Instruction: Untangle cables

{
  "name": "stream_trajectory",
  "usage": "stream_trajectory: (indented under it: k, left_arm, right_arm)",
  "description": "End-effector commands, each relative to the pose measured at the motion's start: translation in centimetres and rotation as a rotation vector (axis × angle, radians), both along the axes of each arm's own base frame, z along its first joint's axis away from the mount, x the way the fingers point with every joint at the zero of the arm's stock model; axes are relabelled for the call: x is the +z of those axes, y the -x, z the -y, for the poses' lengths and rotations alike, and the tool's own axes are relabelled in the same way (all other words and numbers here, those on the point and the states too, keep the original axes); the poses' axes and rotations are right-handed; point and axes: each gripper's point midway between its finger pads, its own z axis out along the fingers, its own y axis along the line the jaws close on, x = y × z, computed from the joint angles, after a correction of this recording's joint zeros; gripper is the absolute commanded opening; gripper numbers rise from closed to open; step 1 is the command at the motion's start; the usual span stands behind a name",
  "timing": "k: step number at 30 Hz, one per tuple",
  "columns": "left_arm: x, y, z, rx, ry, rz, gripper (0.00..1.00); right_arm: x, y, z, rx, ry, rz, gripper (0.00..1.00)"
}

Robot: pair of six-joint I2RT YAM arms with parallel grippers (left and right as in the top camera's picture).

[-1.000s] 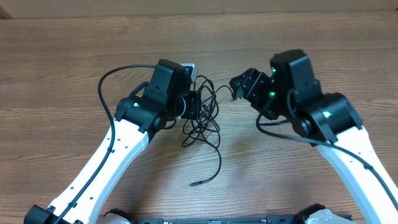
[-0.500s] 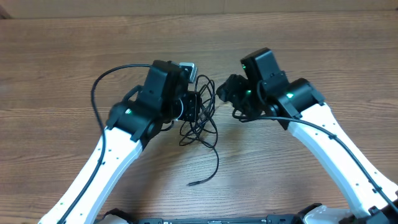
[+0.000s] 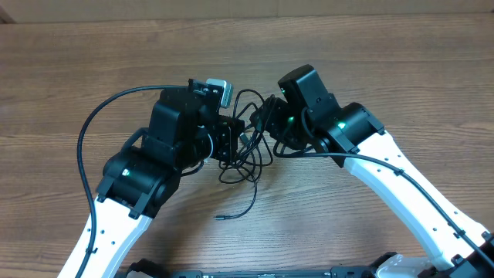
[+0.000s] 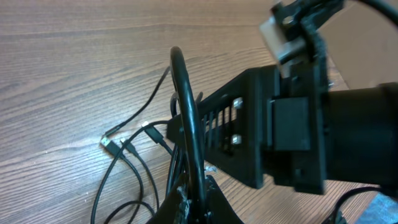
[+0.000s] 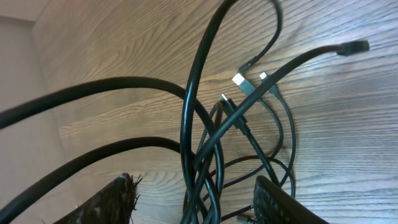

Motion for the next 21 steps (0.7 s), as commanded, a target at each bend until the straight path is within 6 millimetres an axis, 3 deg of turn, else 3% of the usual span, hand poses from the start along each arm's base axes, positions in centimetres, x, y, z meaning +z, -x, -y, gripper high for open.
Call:
stream_trajectory:
  k: [1,5,6,7,8,13,21]
  left_arm:
    - [2.3,0.4,-0.3,-0.007,0.010,0.072,0.06]
    - [3.0,0.6,-0.7,0.006,0.008,0.089,0.06]
    - [3.1,0.6,-0.9,0.014,0.003,0.092,0.06]
    - [3.3,0.6,-1.0,0.019,0.000,0.095,0.06]
    - [3.3,0.6,-1.2,0.027,-0.005,0.097,0.06]
    - [2.9,0.6,-2.1,0.066,-0.040,0.092,0.05]
    - [1.0,0.5,-4.6,0.169,-0.154,0.049,0.04]
  right_arm:
    - [-0.2,0.0,-1.1,0.015,-0.008,-0.002,0.59]
    - [-1.1,0.3,-1.9,0.020,-0.002,-0.028,0.57]
    - [-1.3,0.4,-2.1,0.024,0.001,-0.033,0.47]
    - [-1.5,0.4,-2.3,0.029,0.003,-0.036,0.29]
    - [-1.7,0.5,-2.5,0.033,0.007,-0.040,0.04]
    - [-1.7,0.3,-2.9,0.037,0.000,-0.030,0.04]
    - [0.0,-1.7,-2.9,0.036,-0.045,0.064,0.04]
